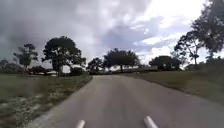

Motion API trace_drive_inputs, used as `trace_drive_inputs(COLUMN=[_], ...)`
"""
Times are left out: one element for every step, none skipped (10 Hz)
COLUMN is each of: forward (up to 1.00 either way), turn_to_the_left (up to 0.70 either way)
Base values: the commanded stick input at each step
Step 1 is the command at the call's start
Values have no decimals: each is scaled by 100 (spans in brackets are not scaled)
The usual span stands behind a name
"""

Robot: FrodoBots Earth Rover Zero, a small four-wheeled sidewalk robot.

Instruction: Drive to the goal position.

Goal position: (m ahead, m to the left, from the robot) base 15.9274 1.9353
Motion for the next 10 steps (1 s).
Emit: trace_drive_inputs(forward=[70,70,70,70,70,70,70,70,70,70], turn_to_the_left=[0,0,-3,-6,-19,-32,-34,-27,-17,-7])
